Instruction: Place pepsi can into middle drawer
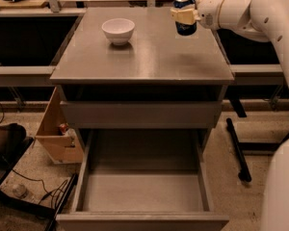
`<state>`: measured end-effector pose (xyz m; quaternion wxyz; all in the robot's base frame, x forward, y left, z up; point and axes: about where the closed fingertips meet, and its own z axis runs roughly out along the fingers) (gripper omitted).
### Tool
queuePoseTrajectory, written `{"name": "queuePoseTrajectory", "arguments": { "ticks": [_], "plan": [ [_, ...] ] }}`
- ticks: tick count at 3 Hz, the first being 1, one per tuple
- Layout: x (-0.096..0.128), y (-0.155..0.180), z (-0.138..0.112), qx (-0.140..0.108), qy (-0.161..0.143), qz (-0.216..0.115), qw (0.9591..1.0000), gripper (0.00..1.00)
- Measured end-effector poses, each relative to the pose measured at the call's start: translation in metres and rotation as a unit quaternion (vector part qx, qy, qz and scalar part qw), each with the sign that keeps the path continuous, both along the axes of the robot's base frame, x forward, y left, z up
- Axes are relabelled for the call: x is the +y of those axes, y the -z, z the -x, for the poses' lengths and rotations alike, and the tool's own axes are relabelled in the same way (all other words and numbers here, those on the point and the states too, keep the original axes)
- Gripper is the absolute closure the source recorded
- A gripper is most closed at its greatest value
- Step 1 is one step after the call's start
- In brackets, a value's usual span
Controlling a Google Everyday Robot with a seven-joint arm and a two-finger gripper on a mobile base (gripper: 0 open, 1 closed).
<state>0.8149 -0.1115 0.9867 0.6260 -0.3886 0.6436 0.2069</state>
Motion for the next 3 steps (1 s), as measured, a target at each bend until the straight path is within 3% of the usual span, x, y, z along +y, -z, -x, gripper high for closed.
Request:
{"name": "queuePoseTrajectory", "arguments": {
  "ticks": [1, 2, 3],
  "plan": [
    [-0.014, -0.066, 0.057, -0.055, 0.030, -0.008, 0.9980, 1.00],
    [-0.028, -0.104, 0.132, -0.076, 0.076, -0.046, 0.9931, 1.00],
    [-0.044, -0.048, 0.172, -0.032, 0.094, -0.036, 0.9944, 1.00]
  ]
}}
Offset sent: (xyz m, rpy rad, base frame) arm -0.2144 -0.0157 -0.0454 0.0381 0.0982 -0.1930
